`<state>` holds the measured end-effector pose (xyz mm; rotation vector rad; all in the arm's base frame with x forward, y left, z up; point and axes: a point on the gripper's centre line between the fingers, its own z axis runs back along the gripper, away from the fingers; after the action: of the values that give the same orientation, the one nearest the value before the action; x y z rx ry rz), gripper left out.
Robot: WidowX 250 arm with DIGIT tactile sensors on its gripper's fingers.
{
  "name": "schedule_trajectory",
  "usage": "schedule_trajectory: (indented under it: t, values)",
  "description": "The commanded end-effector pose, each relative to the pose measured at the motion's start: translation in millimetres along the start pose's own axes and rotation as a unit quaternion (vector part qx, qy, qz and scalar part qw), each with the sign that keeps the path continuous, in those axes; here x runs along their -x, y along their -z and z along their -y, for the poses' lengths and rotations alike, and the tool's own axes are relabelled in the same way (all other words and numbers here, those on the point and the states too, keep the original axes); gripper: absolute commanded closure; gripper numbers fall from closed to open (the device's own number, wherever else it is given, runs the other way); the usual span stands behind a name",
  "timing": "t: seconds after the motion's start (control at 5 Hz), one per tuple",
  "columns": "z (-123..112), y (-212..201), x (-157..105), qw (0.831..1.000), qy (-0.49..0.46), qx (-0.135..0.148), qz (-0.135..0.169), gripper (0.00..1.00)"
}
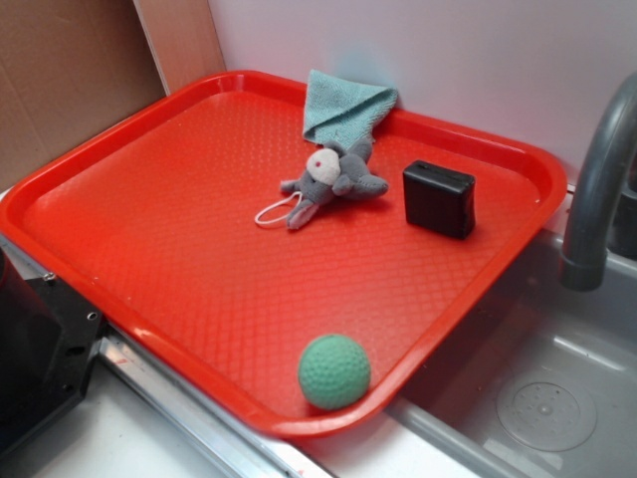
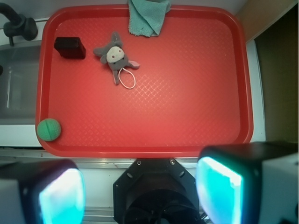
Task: Grab the black box.
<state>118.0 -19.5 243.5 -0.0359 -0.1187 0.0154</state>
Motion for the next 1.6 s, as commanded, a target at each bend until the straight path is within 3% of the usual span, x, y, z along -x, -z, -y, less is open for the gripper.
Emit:
schedule_trajectory:
  t: [0.0, 0.2, 0.4, 0.6, 0.8, 1.0, 1.4]
  values:
    - [0, 0, 0, 1.000, 0.000, 0.000, 0.000, 0.00]
    - [17, 24, -46, 0.997, 0.071, -0.041, 0.000, 0.00]
    - [26, 33, -63, 0.995, 0.056, -0.078, 0.028, 0.00]
    - [16, 45, -80, 0.996, -0.021, -0.077, 0.034, 0.00]
    - [19, 66, -111, 0.989, -0.136, -0.038, 0.038, 0.00]
    - [1, 47, -93, 0.991, -0.114, -0.025, 0.070, 0.00]
    - [1, 47, -93, 0.991, -0.114, -0.025, 0.070, 0.00]
